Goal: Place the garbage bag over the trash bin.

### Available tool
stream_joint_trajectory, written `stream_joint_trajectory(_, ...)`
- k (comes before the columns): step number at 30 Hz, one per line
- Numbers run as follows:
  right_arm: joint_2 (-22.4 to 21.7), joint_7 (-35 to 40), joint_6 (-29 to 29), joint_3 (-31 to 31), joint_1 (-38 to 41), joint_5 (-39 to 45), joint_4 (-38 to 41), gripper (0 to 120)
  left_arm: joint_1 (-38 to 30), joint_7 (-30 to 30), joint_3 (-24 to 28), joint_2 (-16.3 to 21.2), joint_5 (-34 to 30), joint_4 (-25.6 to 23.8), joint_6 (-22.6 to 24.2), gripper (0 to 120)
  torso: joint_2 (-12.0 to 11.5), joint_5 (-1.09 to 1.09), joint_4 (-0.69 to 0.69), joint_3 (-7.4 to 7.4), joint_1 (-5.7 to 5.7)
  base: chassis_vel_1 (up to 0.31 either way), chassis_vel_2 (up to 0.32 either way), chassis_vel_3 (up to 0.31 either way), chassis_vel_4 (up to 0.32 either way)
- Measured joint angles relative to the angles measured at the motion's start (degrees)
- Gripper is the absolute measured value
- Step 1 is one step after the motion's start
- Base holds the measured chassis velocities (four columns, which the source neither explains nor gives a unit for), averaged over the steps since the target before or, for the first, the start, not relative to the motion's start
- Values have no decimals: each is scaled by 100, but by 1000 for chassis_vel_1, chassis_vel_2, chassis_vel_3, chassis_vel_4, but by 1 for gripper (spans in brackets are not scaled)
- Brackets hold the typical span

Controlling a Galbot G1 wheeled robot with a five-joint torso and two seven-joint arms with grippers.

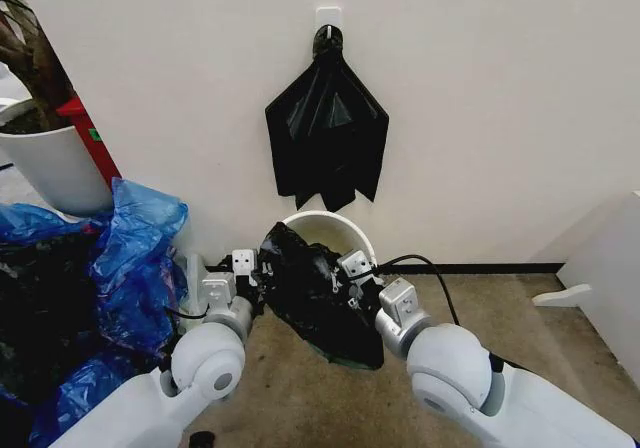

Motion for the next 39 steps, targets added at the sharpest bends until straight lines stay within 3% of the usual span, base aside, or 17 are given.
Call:
stream_joint_trajectory(6,-220,-10,-13,526,237,283,-90,0,507,727,-114,89,678,-45,-170,1,0,0,2,0,0,0,0,0,0)
stream_joint_trajectory(13,-576,-275,-42,1159,97,319,-165,0,702,1184,-144,165,999,-94,-342,1,0,0,-1,0,0,0,0,0,0)
stream_joint_trajectory(17,-851,-987,-51,1677,-193,312,-342,0,719,1389,-144,189,1026,-144,-459,1,0,1,0,0,0,0,0,0,0)
stream_joint_trajectory(33,-1205,-3809,2116,2203,-325,112,-2181,0,700,2295,-129,263,761,-202,-981,1,0,1,1,0,0,0,0,0,0)
stream_joint_trajectory(39,-1025,-4119,2630,1862,-48,-4,-2793,0,740,2577,-132,285,650,-261,-1009,1,0,2,-1,0,0,0,0,0,0)
